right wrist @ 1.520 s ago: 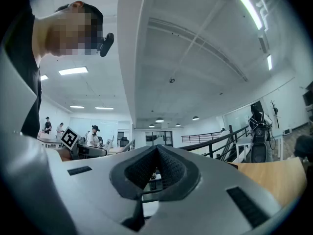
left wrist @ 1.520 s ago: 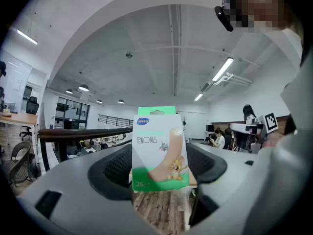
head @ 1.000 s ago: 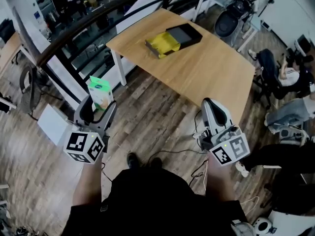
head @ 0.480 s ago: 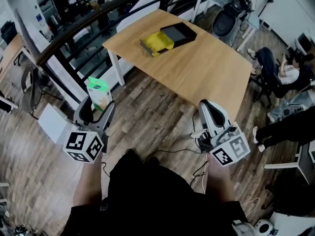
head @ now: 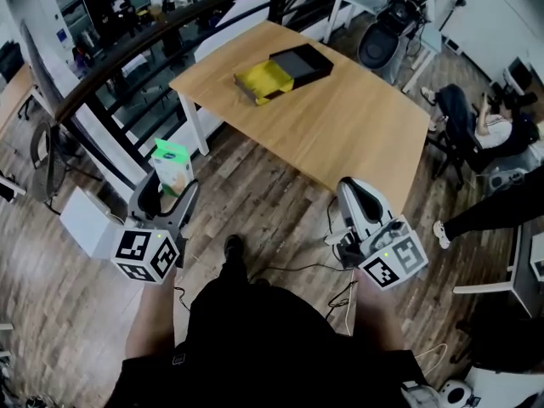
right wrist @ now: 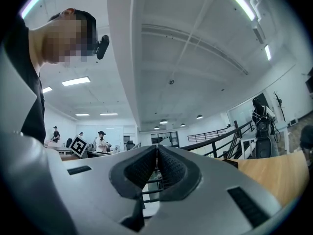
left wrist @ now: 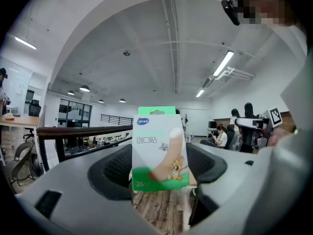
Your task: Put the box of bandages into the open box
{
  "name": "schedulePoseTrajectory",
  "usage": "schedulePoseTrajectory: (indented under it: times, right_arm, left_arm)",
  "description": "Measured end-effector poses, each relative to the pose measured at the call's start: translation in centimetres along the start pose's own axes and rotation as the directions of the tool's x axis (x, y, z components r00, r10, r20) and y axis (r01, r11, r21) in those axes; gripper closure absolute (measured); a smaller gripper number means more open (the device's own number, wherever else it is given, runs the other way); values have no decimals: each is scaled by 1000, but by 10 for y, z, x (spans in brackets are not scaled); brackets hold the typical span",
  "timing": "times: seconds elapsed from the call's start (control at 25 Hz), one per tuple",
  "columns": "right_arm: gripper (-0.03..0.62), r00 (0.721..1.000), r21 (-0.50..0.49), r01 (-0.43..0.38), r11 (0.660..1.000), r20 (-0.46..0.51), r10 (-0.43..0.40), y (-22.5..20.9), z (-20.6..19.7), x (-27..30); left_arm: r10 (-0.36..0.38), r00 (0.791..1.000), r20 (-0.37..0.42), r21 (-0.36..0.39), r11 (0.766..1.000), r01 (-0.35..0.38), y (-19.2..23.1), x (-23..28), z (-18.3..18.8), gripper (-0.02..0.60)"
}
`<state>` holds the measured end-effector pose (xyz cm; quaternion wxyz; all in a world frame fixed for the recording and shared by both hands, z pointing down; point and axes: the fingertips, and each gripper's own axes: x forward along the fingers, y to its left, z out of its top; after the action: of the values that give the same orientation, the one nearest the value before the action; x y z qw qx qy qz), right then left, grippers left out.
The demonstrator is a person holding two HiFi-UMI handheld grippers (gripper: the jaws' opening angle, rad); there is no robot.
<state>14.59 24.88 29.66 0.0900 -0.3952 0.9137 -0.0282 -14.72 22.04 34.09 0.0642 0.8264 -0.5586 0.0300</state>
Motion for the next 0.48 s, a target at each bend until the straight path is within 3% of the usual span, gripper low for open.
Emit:
schedulePoseTrajectory:
  times: [0.48]
  right_arm:
    - [557, 997, 41, 47, 998, -59, -45, -52, -27, 96]
  left_arm:
    - [-27, 998, -51, -20, 999, 26, 72, 91, -5, 232]
